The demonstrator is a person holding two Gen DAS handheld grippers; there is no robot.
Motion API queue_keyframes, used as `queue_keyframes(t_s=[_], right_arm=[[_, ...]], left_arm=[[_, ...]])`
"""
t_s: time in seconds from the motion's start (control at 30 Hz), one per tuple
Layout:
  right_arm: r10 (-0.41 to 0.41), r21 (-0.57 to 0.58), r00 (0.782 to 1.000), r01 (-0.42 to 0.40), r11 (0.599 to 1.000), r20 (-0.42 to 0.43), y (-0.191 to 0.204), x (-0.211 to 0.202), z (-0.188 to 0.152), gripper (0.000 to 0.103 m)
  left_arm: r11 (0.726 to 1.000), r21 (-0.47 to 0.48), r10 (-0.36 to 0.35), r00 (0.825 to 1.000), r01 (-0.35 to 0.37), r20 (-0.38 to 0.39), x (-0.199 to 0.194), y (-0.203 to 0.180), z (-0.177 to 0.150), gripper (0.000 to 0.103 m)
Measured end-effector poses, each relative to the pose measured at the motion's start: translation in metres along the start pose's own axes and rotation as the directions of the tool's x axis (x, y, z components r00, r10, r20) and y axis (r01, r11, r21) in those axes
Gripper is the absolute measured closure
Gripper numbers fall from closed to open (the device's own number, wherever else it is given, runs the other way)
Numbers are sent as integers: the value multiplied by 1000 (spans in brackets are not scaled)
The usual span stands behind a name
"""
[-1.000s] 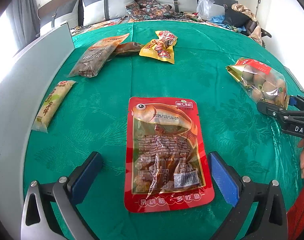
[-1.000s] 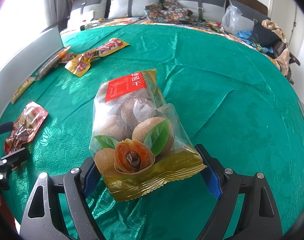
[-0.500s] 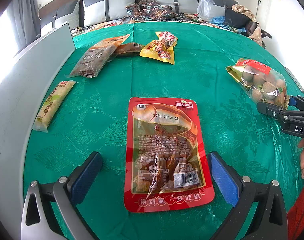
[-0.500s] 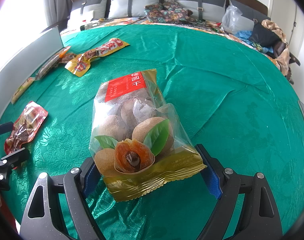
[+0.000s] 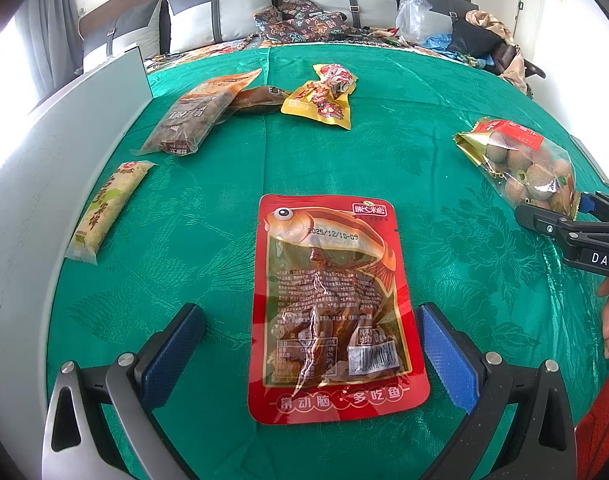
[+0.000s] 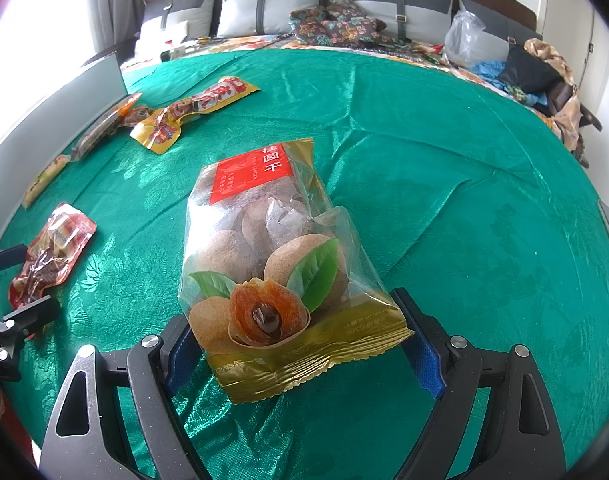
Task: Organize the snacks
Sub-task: 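Grasp the red fish snack pack with the left gripper while the right gripper holds the longan bag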
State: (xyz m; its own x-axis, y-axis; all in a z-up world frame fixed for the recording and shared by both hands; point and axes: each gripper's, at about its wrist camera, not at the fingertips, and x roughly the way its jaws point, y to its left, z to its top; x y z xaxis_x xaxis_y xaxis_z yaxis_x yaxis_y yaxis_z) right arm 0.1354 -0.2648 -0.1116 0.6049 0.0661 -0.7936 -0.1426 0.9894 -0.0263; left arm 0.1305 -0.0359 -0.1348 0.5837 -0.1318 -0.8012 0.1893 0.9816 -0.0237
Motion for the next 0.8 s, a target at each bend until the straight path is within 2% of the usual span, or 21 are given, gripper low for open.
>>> queue_keyframes(t_s=[0.3,0.37,0.47,0.53,0.6,0.73,0.77,0.8], right_arm=[[0,0,1000,0,1000,0,0,0,0,16],[0,0,1000,0,1000,0,0,0,0,15],[1,1,1000,-1,1000,-8,-2,-1,-1,15],[12,-19,997,-13,1000,-78,-3,-1,5,15],[26,-35,991,-31,999,-133,-4,-6,15,15],[33,-140,988,-54,989,-149,10,-20,43,15],[31,-157,984,-59,986,-177,15,-16,52,15],[26,-165,974,-65,984,-226,19,-9,59,15]], left_arm=[[1000,-6,-4,1000,4,2,-3,1,0,0],[1000,5,-18,1000,19,-24,-2,2,2,0],[995,25,-88,990,92,-109,-1,10,11,0],[986,-15,-167,977,166,-134,-4,23,17,1],[982,-33,-188,972,185,-140,-5,31,22,1],[988,27,-146,972,154,-186,7,18,33,6],[990,44,-125,973,136,-193,9,13,33,7],[991,66,-98,976,113,-197,11,8,34,12]])
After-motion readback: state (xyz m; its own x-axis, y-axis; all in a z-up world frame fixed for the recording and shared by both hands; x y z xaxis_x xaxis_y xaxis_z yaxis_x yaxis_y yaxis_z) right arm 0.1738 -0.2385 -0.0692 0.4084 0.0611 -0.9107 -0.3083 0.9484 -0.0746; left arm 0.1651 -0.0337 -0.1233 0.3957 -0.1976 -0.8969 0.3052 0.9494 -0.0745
